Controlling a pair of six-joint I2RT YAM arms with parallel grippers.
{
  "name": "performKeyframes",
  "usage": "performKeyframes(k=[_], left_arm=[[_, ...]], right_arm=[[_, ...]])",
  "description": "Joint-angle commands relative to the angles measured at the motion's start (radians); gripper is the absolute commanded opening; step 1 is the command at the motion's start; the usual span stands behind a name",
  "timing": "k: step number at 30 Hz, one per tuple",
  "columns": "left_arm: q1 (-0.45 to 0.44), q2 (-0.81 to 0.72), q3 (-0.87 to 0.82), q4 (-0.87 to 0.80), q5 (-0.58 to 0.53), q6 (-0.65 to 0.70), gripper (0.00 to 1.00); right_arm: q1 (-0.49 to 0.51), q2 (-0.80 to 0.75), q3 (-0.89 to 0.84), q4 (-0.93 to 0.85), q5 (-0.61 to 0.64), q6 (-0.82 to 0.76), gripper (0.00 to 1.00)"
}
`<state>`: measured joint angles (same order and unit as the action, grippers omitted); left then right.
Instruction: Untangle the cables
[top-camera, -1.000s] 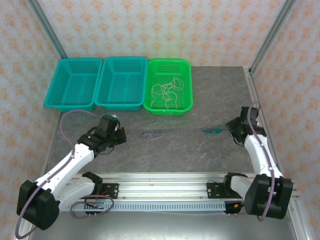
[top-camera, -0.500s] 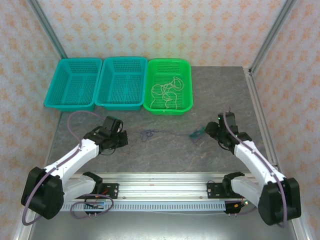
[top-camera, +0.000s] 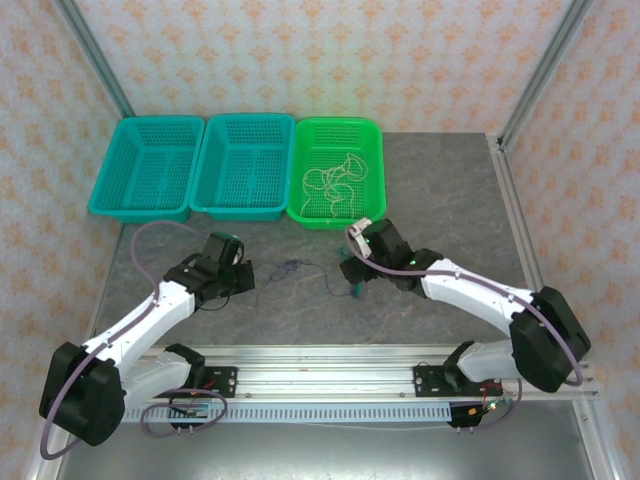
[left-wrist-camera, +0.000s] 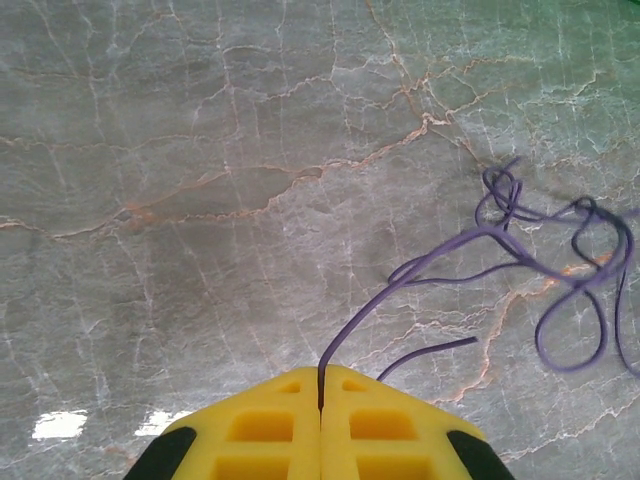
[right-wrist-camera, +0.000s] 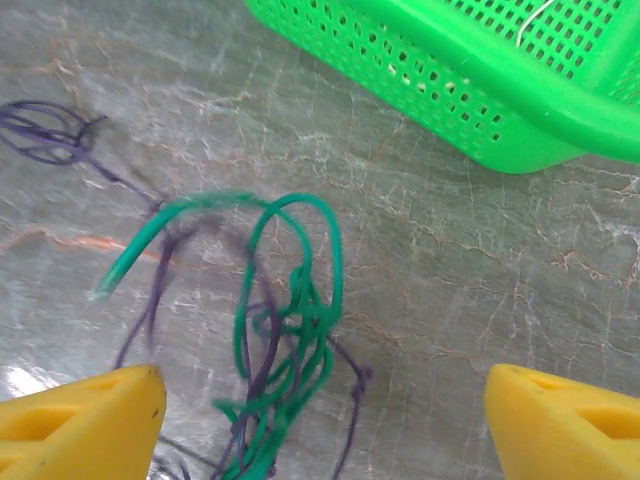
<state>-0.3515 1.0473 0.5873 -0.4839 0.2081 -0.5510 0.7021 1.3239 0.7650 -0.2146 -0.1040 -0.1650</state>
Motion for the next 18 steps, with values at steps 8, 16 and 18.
performKeyframes(k=[8,16,18], left_arm=[[-0.001,-0.032,-0.011,-0.047,-0.062,0.011,0.00],[-0.001,-0.018,0.035,-0.048,-0.010,0.086,0.00],[-0.001,-0.019,0.037,-0.050,-0.012,0.083,0.00]], right_arm=[[-0.154,-0.294,-0.174,-0.031,-0.005,0.337,0.58],[0.085,-0.310,-0.192,0.190,-0.070,-0.025,0.69],[0.133,-0.190,-0.122,0.219,-0.073,-0.067,0.70]])
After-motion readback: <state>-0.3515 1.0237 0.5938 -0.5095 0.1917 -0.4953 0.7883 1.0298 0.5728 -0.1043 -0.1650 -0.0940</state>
